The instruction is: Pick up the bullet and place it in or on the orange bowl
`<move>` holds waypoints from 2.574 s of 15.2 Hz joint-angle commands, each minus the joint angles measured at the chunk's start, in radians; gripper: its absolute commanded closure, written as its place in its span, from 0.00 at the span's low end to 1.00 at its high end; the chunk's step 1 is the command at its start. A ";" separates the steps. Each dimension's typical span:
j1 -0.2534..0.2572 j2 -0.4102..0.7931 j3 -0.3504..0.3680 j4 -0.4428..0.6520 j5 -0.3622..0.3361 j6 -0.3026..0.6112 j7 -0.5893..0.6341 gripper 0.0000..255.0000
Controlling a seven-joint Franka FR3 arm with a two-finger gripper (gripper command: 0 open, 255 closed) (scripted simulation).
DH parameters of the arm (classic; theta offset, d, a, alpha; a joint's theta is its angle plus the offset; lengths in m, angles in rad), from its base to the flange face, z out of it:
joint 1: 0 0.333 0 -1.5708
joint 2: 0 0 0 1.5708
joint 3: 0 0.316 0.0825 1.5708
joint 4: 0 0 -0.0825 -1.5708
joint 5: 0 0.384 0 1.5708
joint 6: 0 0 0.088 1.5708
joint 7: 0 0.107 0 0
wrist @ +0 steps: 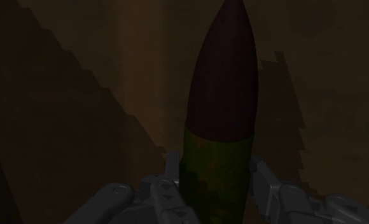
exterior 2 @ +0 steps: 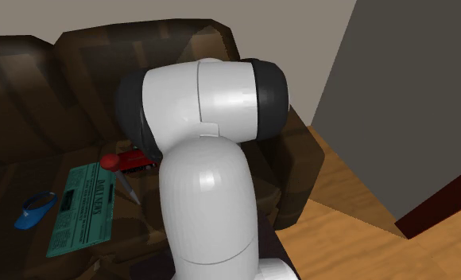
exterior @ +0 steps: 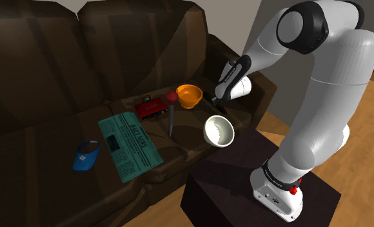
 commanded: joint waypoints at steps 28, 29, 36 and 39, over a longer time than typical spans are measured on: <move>0.044 -0.347 -0.051 -0.002 -0.080 -0.342 0.031 1.00; 0.044 -0.359 -0.051 0.001 -0.081 -0.357 0.032 1.00; 0.045 -0.434 -0.048 0.029 -0.090 -0.459 0.032 1.00; 0.068 -0.413 -0.019 0.060 -0.094 -0.474 0.085 1.00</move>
